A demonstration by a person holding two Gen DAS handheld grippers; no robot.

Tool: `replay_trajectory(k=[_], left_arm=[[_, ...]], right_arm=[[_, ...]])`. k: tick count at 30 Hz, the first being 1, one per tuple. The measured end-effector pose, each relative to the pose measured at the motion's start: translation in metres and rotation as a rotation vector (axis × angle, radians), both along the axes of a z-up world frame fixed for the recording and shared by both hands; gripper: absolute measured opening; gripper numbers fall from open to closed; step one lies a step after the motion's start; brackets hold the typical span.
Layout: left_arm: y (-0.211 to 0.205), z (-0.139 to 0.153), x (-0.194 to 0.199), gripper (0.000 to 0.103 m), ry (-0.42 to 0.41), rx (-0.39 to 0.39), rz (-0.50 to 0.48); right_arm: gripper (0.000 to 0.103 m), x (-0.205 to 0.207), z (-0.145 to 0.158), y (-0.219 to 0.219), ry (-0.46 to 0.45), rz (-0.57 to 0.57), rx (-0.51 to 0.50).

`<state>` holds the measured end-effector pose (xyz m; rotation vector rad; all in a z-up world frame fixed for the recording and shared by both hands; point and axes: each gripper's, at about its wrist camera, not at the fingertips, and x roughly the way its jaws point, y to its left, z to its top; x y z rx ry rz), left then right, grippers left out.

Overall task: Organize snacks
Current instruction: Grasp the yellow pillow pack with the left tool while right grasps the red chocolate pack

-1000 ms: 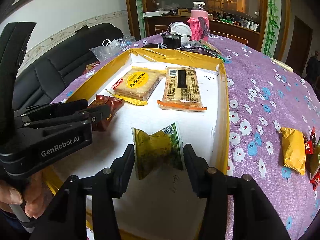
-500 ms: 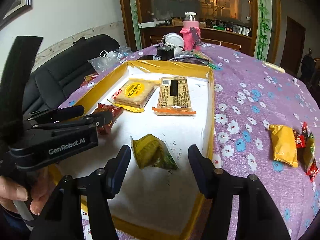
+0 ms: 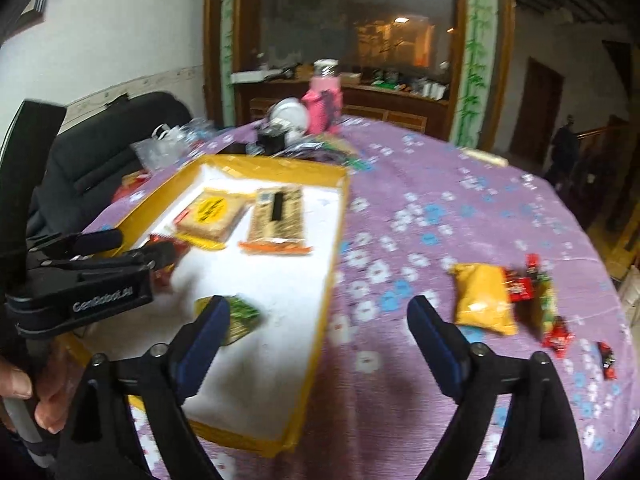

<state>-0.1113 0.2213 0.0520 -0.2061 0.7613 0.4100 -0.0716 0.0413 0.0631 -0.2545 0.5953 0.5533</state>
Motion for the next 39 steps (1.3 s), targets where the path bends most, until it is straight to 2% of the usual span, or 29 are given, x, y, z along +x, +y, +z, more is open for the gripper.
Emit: replay_trajectory(k=[5, 12, 14, 18, 20, 25, 30, 34, 39], left_arm=[[-0.012, 0.007, 0.0, 0.074, -0.012, 0.01, -0.024], [-0.042, 0.016, 0.005, 0.076, -0.023, 0.033, -0.097], [-0.053, 0.018, 0.008, 0.076, -0.022, 0.033, -0.129], [-0.08, 0.021, 0.016, 0.076, -0.022, 0.047, -0.194], [-0.092, 0.022, 0.02, 0.076, -0.018, 0.05, -0.222], [-0.135, 0.023, 0.031, 0.076, 0.003, 0.049, -0.33], [-0.172, 0.02, 0.04, 0.076, 0.031, 0.024, -0.422], [-0.202, 0.016, 0.043, 0.076, 0.052, 0.035, -0.486], [-0.229, 0.014, 0.045, 0.076, 0.073, 0.055, -0.556]], right_arm=[[0.099, 0.008, 0.007, -0.025, 0.017, -0.054, 0.022], [0.103, 0.028, 0.005, -0.073, 0.027, -0.205, -0.022], [0.103, 0.032, 0.003, -0.094, 0.045, -0.225, 0.009], [0.103, 0.036, 0.003, -0.14, 0.081, -0.236, 0.149], [0.103, 0.037, 0.003, -0.164, 0.087, -0.293, 0.193], [0.103, 0.05, -0.003, -0.21, 0.15, -0.429, 0.146], [0.103, 0.054, -0.011, -0.245, 0.169, -0.506, 0.157], [0.103, 0.059, -0.018, -0.257, 0.193, -0.534, 0.137], [0.103, 0.066, -0.032, -0.267, 0.273, -0.56, 0.116]])
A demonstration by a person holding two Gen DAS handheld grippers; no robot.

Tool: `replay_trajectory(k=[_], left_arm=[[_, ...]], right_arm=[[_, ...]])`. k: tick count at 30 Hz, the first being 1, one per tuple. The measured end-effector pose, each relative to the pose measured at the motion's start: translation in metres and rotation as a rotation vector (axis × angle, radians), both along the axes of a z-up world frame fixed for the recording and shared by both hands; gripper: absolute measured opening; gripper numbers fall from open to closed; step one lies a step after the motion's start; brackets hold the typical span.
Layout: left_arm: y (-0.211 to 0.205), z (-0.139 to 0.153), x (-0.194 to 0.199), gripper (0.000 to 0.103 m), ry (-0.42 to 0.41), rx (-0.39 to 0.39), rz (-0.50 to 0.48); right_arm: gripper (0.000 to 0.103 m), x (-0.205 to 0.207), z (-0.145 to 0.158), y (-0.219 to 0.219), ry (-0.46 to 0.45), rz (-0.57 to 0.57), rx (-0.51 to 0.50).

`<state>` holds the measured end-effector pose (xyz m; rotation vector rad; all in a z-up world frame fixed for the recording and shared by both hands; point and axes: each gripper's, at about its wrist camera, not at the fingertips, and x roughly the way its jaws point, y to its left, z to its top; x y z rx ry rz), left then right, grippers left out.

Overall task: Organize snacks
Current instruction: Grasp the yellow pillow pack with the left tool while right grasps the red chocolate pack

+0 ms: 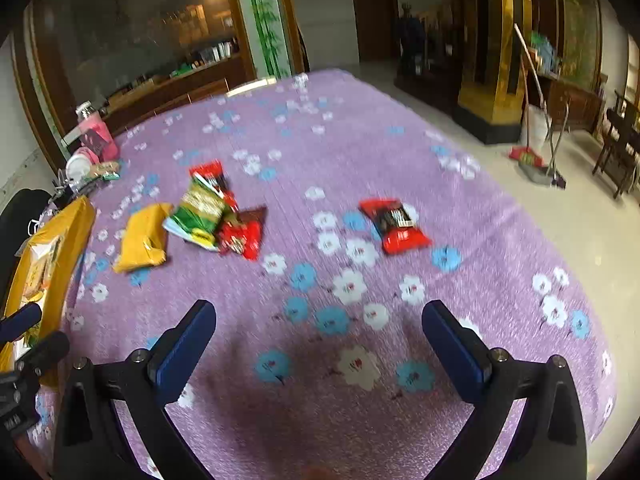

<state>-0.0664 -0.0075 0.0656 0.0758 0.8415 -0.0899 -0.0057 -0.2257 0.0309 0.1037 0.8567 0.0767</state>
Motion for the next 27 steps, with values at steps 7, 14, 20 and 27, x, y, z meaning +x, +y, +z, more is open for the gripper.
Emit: replay_trajectory(k=[7, 14, 20, 27], left_arm=[[-0.001, -0.003, 0.01, 0.08, 0.039, -0.022, 0.002], [0.015, -0.003, 0.03, 0.08, 0.073, -0.059, 0.05], [0.018, -0.007, 0.075, 0.08, 0.148, -0.124, 0.091], [0.01, -0.023, 0.13, 0.08, 0.202, -0.155, 0.203]], right_arm=[[0.103, 0.005, -0.013, -0.014, 0.037, -0.015, 0.031], [0.103, 0.01, -0.018, -0.024, 0.072, -0.02, 0.122], [0.103, 0.007, -0.018, -0.026, 0.062, -0.015, 0.159], [0.103, 0.006, -0.018, -0.029, 0.057, -0.008, 0.161]])
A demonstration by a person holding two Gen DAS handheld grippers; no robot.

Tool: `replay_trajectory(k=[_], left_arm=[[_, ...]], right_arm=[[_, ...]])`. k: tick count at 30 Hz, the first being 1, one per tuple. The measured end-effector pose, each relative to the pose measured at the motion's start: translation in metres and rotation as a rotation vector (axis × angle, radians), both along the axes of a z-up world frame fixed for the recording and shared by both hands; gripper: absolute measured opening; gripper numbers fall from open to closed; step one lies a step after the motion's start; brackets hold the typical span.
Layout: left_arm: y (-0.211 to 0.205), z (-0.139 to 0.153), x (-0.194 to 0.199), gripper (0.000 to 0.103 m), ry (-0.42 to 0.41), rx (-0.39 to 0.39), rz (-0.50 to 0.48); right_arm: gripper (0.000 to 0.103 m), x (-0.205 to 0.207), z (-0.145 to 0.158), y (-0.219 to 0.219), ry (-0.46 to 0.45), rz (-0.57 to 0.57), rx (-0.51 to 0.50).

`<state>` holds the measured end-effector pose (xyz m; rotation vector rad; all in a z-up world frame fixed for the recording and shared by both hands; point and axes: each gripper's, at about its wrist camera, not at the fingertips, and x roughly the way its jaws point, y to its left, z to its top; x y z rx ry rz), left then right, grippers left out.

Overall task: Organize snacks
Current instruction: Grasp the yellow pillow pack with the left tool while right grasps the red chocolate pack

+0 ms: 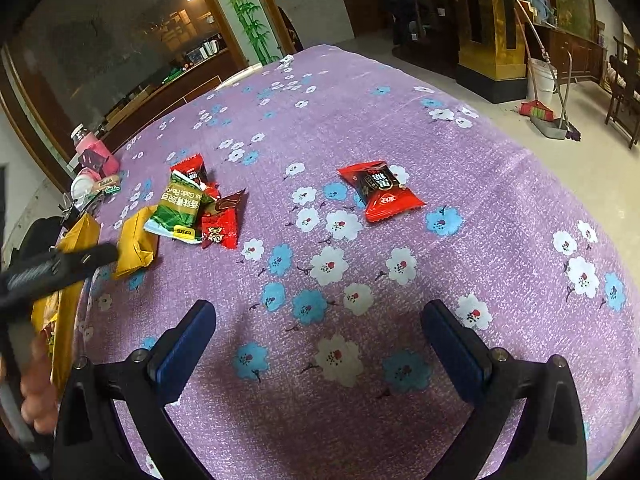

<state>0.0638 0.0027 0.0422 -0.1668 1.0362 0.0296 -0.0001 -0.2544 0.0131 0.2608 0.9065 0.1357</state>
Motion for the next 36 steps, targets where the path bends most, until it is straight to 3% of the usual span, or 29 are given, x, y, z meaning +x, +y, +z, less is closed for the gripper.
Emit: replay_trajectory(k=[3, 5, 8, 10, 12, 15, 16, 17, 23, 27, 30, 33, 36], left_arm=[[-0.003, -0.009, 0.014, 0.079, 0.003, 0.035, 0.032], [-0.003, -0.016, 0.018, 0.053, 0.014, 0.038, 0.035], [0.001, -0.023, 0.015, 0.047, 0.012, 0.025, 0.021], [0.0, -0.021, 0.005, 0.047, -0.001, 0.068, 0.016], [0.0, -0.021, -0.012, 0.047, -0.008, 0.056, -0.012], [-0.005, -0.021, -0.031, 0.047, -0.022, 0.046, -0.053], [-0.007, -0.022, -0.036, 0.047, -0.03, 0.048, -0.07], [-0.009, -0.022, -0.039, 0.047, -0.041, 0.06, -0.075], [-0.013, -0.026, -0.041, 0.048, -0.08, 0.086, -0.084], [-0.015, -0.028, -0.044, 0.048, -0.104, 0.105, -0.094], [-0.016, -0.029, -0.044, 0.048, -0.119, 0.113, -0.1], [-0.016, -0.029, -0.045, 0.048, -0.129, 0.113, -0.101], [-0.015, -0.029, -0.044, 0.047, -0.132, 0.107, -0.104]], right_arm=[[0.103, -0.002, 0.001, -0.005, -0.012, 0.005, 0.038], [0.103, -0.003, 0.001, -0.008, -0.019, 0.004, 0.06], [0.103, -0.006, 0.002, -0.015, -0.032, -0.012, 0.082], [0.103, -0.007, 0.003, -0.02, -0.044, -0.013, 0.099], [0.102, -0.006, 0.007, -0.022, -0.05, -0.006, 0.045], [0.091, -0.001, 0.02, -0.025, -0.085, -0.018, -0.095], [0.082, 0.005, 0.025, -0.027, -0.078, -0.011, -0.112], [0.08, 0.009, 0.026, -0.028, -0.068, -0.001, -0.114], [0.077, 0.06, 0.026, -0.03, -0.023, 0.033, -0.186], [0.055, 0.087, 0.008, -0.031, 0.045, 0.042, -0.196], [0.051, 0.089, 0.001, -0.023, 0.03, 0.038, -0.264], [0.026, 0.082, 0.002, -0.007, 0.011, 0.07, -0.299], [0.024, 0.073, 0.004, 0.011, 0.016, 0.115, -0.266]])
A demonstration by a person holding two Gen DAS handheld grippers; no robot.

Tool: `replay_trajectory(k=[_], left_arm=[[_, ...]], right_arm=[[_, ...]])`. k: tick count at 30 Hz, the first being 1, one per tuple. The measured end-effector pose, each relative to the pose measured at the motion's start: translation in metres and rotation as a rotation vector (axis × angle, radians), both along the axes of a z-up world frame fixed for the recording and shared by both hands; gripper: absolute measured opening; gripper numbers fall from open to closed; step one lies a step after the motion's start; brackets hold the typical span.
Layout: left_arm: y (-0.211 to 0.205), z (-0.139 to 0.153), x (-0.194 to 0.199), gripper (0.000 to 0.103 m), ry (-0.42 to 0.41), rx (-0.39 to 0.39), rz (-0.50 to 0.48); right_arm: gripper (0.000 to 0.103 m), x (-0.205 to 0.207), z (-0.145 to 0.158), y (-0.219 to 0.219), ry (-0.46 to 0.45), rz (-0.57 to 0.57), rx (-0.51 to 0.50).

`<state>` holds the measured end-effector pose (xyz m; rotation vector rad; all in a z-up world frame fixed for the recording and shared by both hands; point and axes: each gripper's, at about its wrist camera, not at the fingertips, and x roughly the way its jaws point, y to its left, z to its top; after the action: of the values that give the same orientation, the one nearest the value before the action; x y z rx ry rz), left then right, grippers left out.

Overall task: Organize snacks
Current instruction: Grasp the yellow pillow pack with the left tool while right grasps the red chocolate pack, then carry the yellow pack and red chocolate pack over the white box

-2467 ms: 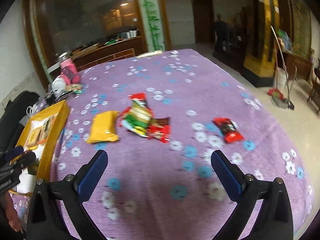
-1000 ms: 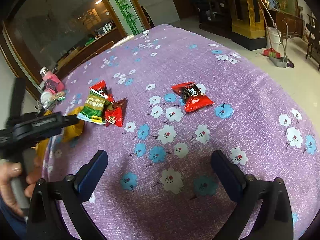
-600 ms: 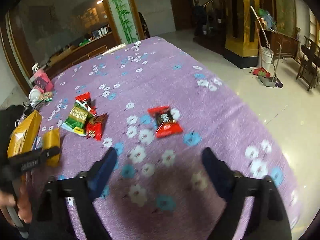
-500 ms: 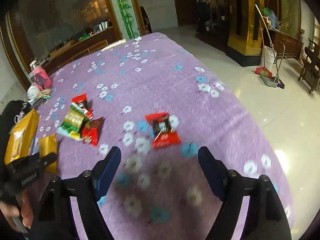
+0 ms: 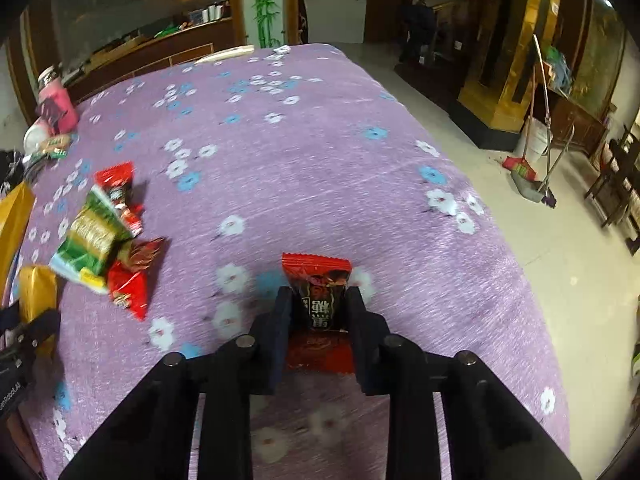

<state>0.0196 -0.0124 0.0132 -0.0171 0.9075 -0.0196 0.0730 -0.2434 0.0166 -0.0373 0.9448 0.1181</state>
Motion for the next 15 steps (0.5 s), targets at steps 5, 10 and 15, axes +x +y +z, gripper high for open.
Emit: replay_trajectory(k=[5, 10, 15], left_arm=[[0.001, 0.0, -0.001, 0.047, -0.001, -0.012, -0.008], [0.0, 0.001, -0.001, 0.047, -0.004, -0.012, -0.012], [-0.002, 0.001, -0.002, 0.047, -0.011, -0.023, -0.027]], right_arm=[[0.024, -0.022, 0.012, 0.041, -0.044, 0.114, 0.131], [0.024, -0.03, 0.008, 0.064, -0.052, 0.173, 0.177], [0.024, -0.024, 0.004, 0.051, -0.031, 0.145, 0.286]])
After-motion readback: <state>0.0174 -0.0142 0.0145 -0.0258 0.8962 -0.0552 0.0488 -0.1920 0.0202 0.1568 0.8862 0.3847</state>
